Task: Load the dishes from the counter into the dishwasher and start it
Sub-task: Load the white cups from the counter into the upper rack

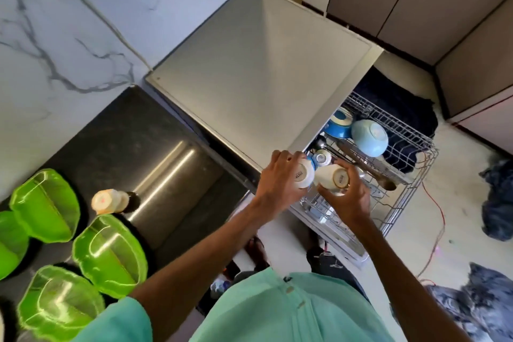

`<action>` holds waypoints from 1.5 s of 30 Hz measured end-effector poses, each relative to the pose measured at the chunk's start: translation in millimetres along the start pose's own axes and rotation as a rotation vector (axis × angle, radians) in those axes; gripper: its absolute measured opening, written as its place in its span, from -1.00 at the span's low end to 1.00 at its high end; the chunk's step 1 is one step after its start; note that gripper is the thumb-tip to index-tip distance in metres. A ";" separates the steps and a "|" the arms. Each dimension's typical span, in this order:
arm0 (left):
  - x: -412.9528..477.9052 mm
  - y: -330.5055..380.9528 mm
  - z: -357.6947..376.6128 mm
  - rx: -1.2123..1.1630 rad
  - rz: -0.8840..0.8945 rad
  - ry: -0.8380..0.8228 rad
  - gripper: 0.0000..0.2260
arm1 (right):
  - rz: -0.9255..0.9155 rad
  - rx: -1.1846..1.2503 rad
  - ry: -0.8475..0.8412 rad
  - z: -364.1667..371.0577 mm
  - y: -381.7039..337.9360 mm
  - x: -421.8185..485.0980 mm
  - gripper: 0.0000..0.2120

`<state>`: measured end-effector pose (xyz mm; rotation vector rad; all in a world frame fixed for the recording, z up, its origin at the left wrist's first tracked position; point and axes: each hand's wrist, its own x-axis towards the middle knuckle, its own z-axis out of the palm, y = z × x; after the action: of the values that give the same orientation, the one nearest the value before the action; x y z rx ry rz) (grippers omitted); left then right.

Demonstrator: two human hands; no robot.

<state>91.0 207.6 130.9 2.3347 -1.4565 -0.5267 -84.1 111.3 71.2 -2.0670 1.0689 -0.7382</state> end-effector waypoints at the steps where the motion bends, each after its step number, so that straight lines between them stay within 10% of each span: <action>1: 11.3 10.8 12.9 -0.006 0.015 -0.015 -0.32 | 0.021 -0.009 -0.011 -6.4 18.5 5.1 -0.33; 11: 109.7 45.5 165.9 -0.049 -0.130 -0.175 -0.22 | 0.296 -0.105 -0.162 19.8 223.8 66.5 -0.33; 28: 138.9 6.9 287.4 -0.122 -0.441 -0.160 -0.29 | 0.129 -0.498 -0.630 124.7 350.9 81.8 -0.09; 34: 151.8 21.6 289.7 -0.099 -0.367 -0.169 -0.31 | 0.271 -0.247 -0.458 88.4 313.2 73.8 -0.18; 38: 154.8 45.9 296.4 -0.077 -0.213 -0.177 -0.26 | 0.327 0.096 -0.221 44.7 293.5 53.0 -0.59; 45: 164.1 72.0 341.6 0.017 -0.027 -0.391 -0.11 | 0.651 0.294 -0.442 -14.0 293.8 28.7 -0.58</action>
<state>-61.6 -0.9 -155.6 2.3586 -1.5947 -1.0296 -215.0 -42.7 -144.4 -1.4073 1.1870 -0.0903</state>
